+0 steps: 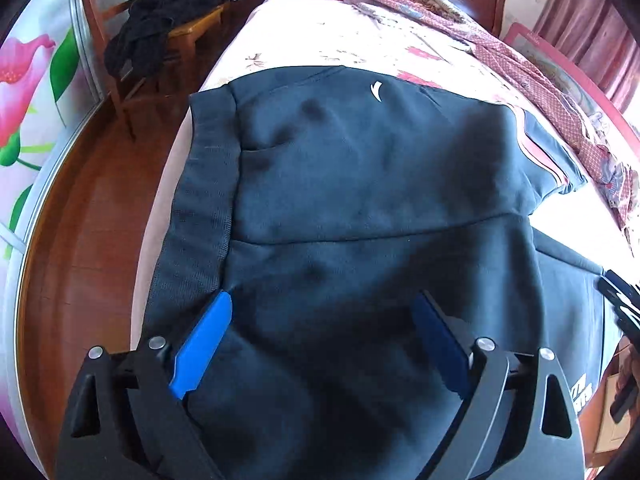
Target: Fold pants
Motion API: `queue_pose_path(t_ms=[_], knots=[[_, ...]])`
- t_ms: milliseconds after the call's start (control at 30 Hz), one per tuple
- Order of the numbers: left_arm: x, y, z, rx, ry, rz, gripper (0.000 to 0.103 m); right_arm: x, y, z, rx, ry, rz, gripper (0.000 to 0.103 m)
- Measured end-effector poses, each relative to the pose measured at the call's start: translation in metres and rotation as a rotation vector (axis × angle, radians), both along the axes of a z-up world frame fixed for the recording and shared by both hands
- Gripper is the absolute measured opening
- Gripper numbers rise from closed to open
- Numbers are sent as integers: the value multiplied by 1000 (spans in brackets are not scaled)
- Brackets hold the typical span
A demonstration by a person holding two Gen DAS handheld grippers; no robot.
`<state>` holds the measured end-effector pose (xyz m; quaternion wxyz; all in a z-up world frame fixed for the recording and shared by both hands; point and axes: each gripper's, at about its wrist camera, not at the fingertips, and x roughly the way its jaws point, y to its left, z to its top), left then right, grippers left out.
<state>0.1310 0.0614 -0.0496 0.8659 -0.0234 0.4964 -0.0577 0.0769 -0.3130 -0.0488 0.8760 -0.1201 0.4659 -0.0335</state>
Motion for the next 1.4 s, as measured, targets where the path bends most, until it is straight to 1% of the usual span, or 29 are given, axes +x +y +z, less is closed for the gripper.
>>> queue_pose_path(t_ms=[33,100,133,167,200,233,267,333,400,433,467,500,533,567,600,633,667,733,767,833,867,900,933,1000,1033,1100,1167,1233,1400], knots=[[-2,-2,-1,24,-6,-22,91,5,-4,-7,16,-13,-21,41],[-3,2,-3,49,-27,-38,88,12,-25,-11,31,-55,-136,73],[-5,4,-4,52,-39,-52,85,17,-38,-13,83,-47,-184,90],[-7,6,-5,58,-53,-66,84,23,-49,-15,139,-35,-214,91],[-8,6,-6,66,-65,-87,83,26,-46,-15,86,-47,-222,92],[-10,9,-5,76,-72,-90,78,29,-39,-14,24,-55,-215,95],[-12,12,-3,74,-76,-88,76,31,-36,-13,0,-61,-214,95],[-15,22,0,19,-71,-67,65,30,-44,-11,65,-53,-253,95],[-16,30,3,-19,-54,-58,59,23,-50,-7,96,-53,-305,95],[-15,33,4,-38,-44,-61,59,18,-53,-3,115,-57,-337,91],[-16,34,6,-57,-37,-59,59,13,-56,3,165,-69,-364,88],[-16,34,8,-76,-34,-58,61,4,-56,10,240,-102,-365,88],[-16,34,10,-97,-31,-62,69,-3,-50,17,306,-126,-341,88],[-17,34,12,-122,-27,-71,75,-9,-39,23,338,-146,-306,88],[-18,33,17,-134,-35,-76,89,-14,-25,29,358,-172,-260,88],[-22,32,24,-118,-65,-71,99,-17,-9,31,391,-185,-202,88],[-25,31,30,-111,-97,-79,99,-16,8,30,408,-173,-150,88],[-24,34,42,-123,-121,-116,99,-7,47,20,309,-140,-75,88],[-23,38,47,-126,-134,-113,99,1,64,10,249,-109,-40,88],[-17,50,52,-125,-132,-96,101,18,82,-13,122,-44,-52,88],[-13,57,54,-123,-130,-90,101,18,79,-14,158,-75,-90,90],[-7,66,56,-115,-133,-73,101,20,70,-15,229,-75,-149,95],[0,75,57,-100,-133,-57,101,20,65,-16,267,-85,-178,95],[15,87,57,-71,-140,-51,101,20,73,-16,202,-82,-162,95],[28,90,56,-55,-141,-78,101,20,74,-16,195,-85,-166,95],[51,96,51,-38,-138,-149,101,22,68,-16,225,-81,-178,95],[76,100,43,-12,-141,-192,101,22,68,-16,220,-82,-178,95],[95,107,35,-33,-131,-219,101,22,68,-17,216,-82,-179,96],[130,118,16,-140,-110,-251,101,24,69,-19,212,-79,-183,96]])
